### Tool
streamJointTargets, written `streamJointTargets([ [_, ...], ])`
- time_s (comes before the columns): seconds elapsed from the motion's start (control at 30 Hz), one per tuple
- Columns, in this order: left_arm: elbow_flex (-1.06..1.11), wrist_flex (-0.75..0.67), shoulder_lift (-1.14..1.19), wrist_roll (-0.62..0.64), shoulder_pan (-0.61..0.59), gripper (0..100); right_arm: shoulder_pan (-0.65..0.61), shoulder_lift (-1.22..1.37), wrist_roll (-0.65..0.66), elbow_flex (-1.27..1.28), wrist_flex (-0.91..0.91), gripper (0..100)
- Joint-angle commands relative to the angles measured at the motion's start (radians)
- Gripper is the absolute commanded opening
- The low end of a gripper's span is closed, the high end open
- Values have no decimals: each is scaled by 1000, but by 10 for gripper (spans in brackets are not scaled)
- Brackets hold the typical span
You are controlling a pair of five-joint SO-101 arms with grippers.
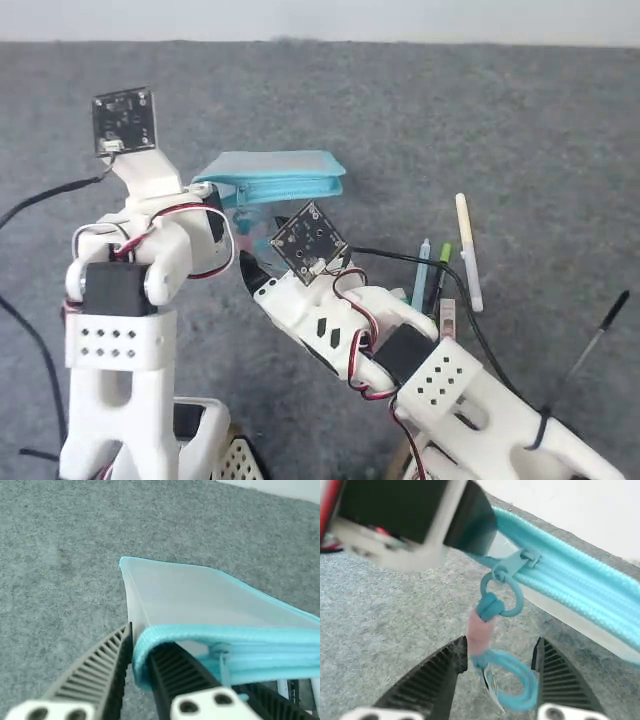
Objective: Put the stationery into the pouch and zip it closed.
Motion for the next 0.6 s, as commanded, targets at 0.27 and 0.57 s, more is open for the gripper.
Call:
streamJointTargets([
  [0.27, -120, 75, -14, 15, -41, 11, -45, -50, 9, -17, -74, 212],
  [0.57, -127, 101, -14, 12, -60, 11, -82, -38, 9, -23, -165, 212],
])
